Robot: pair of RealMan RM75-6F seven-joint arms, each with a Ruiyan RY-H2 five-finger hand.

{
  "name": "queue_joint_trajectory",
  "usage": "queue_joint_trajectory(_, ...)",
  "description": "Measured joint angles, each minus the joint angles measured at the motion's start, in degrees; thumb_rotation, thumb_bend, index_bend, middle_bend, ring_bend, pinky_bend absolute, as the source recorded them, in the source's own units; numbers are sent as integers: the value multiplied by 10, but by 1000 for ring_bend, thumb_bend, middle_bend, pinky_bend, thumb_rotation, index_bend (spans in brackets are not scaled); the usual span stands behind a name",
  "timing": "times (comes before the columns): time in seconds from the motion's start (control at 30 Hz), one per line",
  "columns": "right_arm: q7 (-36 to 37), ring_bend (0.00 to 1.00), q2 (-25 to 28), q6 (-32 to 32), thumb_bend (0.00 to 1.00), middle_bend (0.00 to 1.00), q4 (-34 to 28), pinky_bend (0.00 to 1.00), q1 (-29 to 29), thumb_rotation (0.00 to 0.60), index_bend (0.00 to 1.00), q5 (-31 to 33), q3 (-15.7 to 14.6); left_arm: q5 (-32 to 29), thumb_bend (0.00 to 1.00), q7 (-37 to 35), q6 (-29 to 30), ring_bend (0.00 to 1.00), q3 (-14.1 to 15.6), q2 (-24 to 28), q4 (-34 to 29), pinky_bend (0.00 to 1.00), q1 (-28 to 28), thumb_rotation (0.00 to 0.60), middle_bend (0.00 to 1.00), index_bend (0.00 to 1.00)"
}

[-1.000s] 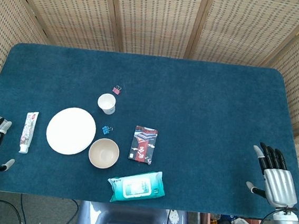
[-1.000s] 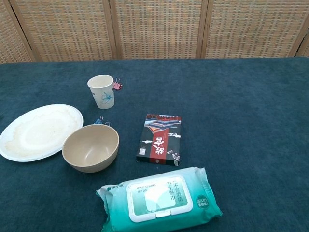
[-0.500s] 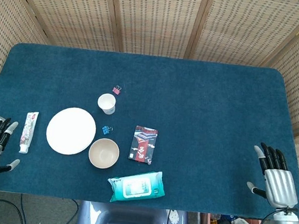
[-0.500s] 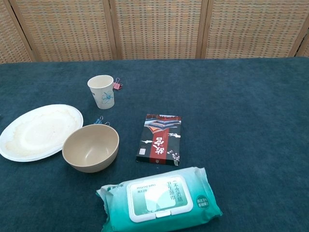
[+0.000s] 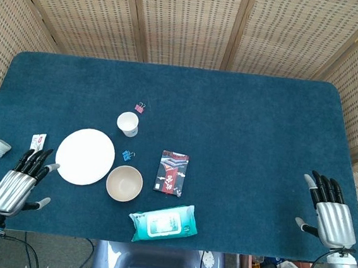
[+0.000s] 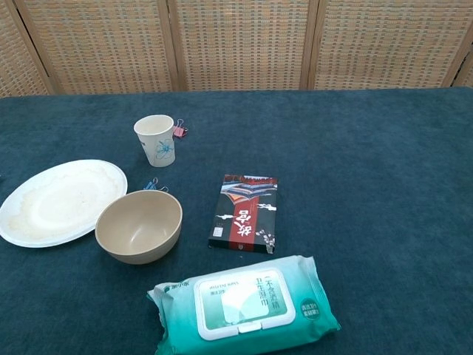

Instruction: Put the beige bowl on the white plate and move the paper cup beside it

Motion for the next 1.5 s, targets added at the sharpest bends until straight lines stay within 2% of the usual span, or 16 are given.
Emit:
queue_joint_trajectory(0.4, 2, 0, -1, 1, 121, 0, 1, 0, 0, 600, 0, 2, 2, 3, 121, 8, -52, 0, -6, -19, 3, 0, -44, 600, 0, 334)
queue_joint_trajectory(0.8, 14, 0, 3, 3, 121, 0, 2, 0, -2, 600, 0, 6, 4, -24, 159, 56, -124, 0, -23, -62, 10, 0, -94, 600, 0, 357)
queue_joint_trajectory(1.5, 35, 0, 10, 8, 121, 0, 4, 0, -4, 600, 0, 6, 8, -66, 187, 138, -187, 0, -32, -108, -14, 0, -146, 600, 0, 413)
